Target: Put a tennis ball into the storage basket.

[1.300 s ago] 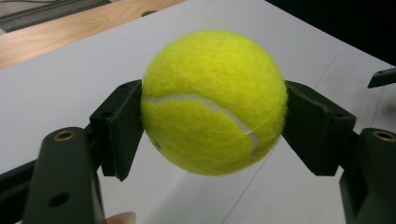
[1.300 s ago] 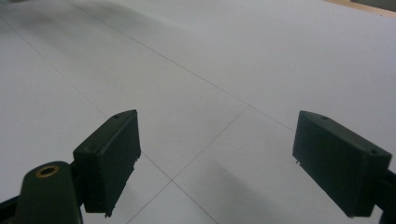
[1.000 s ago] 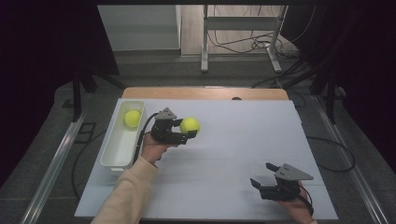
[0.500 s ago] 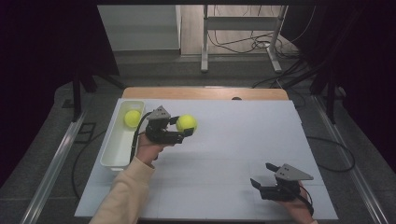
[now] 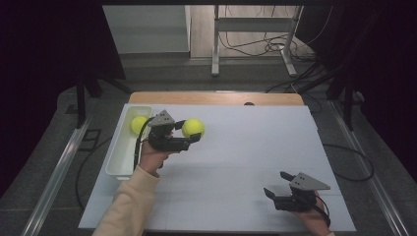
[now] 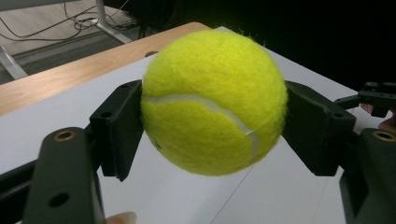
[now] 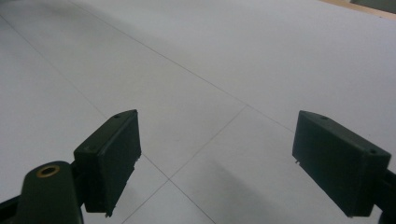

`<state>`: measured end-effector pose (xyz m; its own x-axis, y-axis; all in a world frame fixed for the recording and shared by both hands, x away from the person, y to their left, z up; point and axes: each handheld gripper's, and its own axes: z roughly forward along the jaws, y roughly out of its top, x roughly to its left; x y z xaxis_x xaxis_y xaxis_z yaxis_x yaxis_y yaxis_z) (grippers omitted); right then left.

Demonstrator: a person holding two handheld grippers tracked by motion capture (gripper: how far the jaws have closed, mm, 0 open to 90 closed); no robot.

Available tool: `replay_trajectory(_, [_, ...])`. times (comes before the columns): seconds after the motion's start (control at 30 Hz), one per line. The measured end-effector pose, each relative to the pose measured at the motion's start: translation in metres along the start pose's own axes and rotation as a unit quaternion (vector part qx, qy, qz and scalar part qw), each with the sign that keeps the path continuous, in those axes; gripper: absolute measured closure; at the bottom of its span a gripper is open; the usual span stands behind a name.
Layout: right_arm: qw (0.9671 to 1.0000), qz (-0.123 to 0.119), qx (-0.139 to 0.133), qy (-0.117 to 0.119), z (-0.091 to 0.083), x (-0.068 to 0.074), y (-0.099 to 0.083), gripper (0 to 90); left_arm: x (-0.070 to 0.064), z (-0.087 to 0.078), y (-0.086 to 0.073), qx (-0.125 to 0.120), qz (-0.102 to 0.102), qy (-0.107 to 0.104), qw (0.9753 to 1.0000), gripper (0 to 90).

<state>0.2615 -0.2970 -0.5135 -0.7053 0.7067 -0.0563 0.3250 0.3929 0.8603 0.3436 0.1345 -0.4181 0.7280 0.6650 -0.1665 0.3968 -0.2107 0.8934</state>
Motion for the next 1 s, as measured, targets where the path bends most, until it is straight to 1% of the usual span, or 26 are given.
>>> replay_trajectory(0.13, [1.0000,-0.001,0.000,0.000,0.000,0.000,0.000,15.8,-0.001,-0.001,0.000,0.001,0.002,0.002,1.0000,26.1])
replay_trajectory(0.4, [1.0000,-0.001,0.000,0.000,0.000,0.000,0.000,15.8,-0.001,-0.009,0.002,-0.008,0.002,0.004,1.0000,26.1])
replay_trajectory(0.47, [1.0000,-0.001,-0.001,0.000,0.000,0.000,0.000,15.8,-0.001,-0.012,0.002,-0.011,0.001,0.007,0.9999,26.1])
replay_trajectory(0.57, [1.0000,-0.002,-0.001,0.000,0.000,0.000,0.000,15.8,0.000,-0.014,0.001,-0.010,0.001,0.008,0.9999,26.1])
replay_trajectory(0.83, [1.0000,-0.002,-0.002,0.000,0.000,0.000,0.000,15.8,0.001,-0.022,0.002,-0.018,-0.003,0.011,0.9998,26.1])
replay_trajectory(1.0, [1.0000,-0.002,-0.003,0.000,0.000,0.000,0.000,15.8,0.005,-0.030,0.001,-0.026,-0.011,0.016,0.9995,26.1])
